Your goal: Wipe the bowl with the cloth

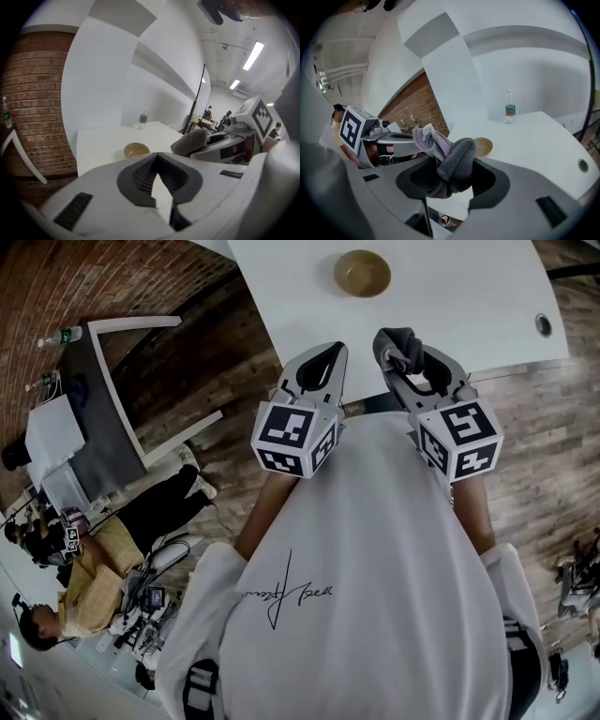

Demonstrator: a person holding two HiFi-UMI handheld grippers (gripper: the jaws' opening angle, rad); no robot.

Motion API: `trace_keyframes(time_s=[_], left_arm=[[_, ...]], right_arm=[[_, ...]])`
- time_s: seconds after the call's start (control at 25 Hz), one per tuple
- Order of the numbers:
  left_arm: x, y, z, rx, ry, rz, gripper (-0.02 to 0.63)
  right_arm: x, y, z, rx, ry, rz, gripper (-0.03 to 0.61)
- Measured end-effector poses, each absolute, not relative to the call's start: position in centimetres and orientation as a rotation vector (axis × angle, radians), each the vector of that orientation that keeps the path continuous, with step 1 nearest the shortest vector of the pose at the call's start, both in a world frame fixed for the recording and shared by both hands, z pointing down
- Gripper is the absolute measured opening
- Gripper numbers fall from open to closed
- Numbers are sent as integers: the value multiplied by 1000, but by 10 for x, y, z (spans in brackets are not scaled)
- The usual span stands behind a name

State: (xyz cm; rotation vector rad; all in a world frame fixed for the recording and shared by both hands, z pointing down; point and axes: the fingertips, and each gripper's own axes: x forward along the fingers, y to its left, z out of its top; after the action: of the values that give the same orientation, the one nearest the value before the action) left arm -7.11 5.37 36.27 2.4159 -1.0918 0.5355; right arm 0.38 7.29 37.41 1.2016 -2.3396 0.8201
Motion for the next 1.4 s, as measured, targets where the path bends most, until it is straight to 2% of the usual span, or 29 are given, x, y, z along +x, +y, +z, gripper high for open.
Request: trace_keyframes(time_s=[0.36, 0.96, 1.0, 1.04, 1.4], left_arm=[[-81, 49, 388, 2236, -1260, 551, -12], [-99, -3, 421, 2184, -1279, 564, -15], [-100, -10, 426, 2178, -1275, 576, -11], [-102, -16, 430, 2170, -1271, 593, 20], [-106, -51, 454, 2116, -1234, 616, 20]], right_arm=[[26, 43, 396, 1101, -2369, 837, 181], [14, 1, 421, 1059, -2357, 859, 181], [12, -3, 423, 1063, -2354, 863, 181], [10, -6, 424, 1068, -2352, 872, 181], [-2, -13, 453, 1090, -2300, 1054, 181]])
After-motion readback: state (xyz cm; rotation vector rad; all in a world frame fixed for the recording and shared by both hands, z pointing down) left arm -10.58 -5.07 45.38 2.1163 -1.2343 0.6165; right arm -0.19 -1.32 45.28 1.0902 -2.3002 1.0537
